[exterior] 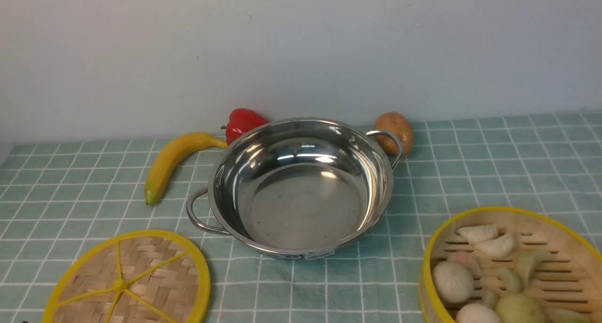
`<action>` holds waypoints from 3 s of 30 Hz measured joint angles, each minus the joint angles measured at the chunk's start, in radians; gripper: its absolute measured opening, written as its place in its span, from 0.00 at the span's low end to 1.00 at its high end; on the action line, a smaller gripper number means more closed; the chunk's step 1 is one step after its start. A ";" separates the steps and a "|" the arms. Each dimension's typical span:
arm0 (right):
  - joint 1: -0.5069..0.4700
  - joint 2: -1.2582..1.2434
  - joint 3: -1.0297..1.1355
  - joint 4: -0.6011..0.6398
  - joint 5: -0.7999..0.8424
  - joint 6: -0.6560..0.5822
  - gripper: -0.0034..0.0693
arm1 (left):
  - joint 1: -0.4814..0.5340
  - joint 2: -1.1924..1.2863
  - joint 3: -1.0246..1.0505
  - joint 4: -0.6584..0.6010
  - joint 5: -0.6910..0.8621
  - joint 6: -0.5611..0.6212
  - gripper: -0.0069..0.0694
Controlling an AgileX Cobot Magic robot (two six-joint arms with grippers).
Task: Place the steamer in the pot on the blue tablecloth, and put the lid on the steamer.
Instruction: 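Reach for and grasp the rim of the bamboo steamer holding the buns with the right gripper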
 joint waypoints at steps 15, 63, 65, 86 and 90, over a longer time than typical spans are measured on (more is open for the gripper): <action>0.000 0.000 0.000 0.000 0.000 0.000 0.38 | 0.000 0.000 0.000 0.000 0.000 0.000 0.41; 0.000 0.181 -0.732 0.126 0.278 0.099 0.38 | 0.000 0.000 0.000 0.000 0.000 0.000 0.41; 0.000 0.211 -0.738 0.178 0.261 0.126 0.38 | 0.000 0.000 0.000 0.000 0.000 0.000 0.41; 0.029 0.566 -0.915 0.352 0.890 -0.530 0.38 | 0.000 0.000 0.000 0.000 0.000 0.000 0.41; 0.160 0.703 -0.916 0.320 0.891 -0.550 0.38 | 0.000 0.000 0.000 0.000 0.000 0.000 0.41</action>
